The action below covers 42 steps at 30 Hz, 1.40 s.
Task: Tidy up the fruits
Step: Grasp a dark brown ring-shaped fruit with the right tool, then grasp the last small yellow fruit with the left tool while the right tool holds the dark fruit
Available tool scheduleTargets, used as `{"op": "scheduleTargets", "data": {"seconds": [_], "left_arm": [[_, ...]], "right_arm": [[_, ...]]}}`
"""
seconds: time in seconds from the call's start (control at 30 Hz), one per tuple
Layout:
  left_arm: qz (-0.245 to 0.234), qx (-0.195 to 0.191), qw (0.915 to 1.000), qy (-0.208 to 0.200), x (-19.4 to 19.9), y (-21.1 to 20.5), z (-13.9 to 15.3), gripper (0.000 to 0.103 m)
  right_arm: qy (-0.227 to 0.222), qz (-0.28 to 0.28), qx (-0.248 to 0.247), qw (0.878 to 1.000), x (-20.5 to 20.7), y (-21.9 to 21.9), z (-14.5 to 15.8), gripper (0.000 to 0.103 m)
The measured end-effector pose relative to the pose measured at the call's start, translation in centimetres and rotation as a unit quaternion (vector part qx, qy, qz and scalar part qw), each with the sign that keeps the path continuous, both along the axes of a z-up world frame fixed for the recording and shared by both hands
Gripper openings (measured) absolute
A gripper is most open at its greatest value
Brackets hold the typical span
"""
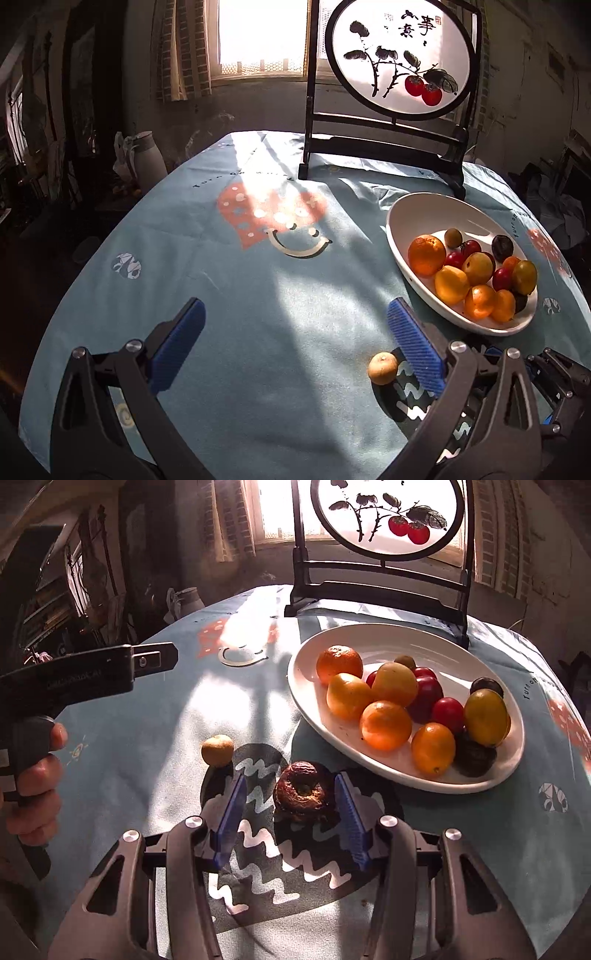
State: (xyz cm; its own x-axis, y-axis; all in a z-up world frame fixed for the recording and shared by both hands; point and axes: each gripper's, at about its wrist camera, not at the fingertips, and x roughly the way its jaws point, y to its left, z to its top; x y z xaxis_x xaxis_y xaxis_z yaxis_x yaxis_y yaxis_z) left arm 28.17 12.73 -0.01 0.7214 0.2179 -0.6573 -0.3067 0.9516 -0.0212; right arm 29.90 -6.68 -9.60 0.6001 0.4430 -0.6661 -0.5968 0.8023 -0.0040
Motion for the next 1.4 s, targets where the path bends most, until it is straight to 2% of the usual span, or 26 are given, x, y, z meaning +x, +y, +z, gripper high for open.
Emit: {"op": "scheduleTargets", "data": {"seconds": [0.1,0.47,0.8,0.9,1.03,1.2,1.3,1.37,1.4], "left_arm": [[-0.005,-0.011,0.9999,0.008,0.2,0.0,-0.3,0.101],[0.012,-0.013,0.9998,0.008,0.2,0.7,-0.3,0.101],[0.010,0.001,0.9999,0.014,0.5,0.3,-0.6,0.101],[0.000,-0.013,0.9997,0.020,0.7,0.4,-1.1,0.101],[-0.015,-0.022,0.9991,0.033,1.1,0.1,-1.9,0.101],[-0.078,-0.016,0.9956,0.048,1.5,-2.5,-2.8,0.099],[-0.123,-0.005,0.9907,0.058,1.5,-4.4,-3.5,0.089],[-0.146,-0.004,0.9868,0.070,1.6,-5.3,-4.1,0.071],[-0.152,-0.003,0.9852,0.079,1.7,-5.6,-4.6,0.066]], "right_arm": [[0.011,-0.001,-0.005,1.000,0.4,0.0,-0.6,0.050],[0.031,-0.025,-0.040,0.998,1.8,0.9,-1.9,0.050],[0.030,-0.027,-0.041,0.998,1.8,0.9,-2.0,0.042],[0.018,-0.035,-0.016,0.999,1.3,-0.1,-1.0,0.042],[0.004,-0.051,0.058,0.997,0.9,-2.7,1.9,0.042],[-0.021,-0.083,0.124,0.989,0.5,-5.8,4.1,0.042],[-0.020,-0.094,0.144,0.985,0.6,-6.8,4.6,0.042],[-0.018,-0.099,0.144,0.984,0.7,-7.0,4.6,0.042],[-0.015,-0.100,0.142,0.985,0.8,-7.0,4.5,0.042]]}}
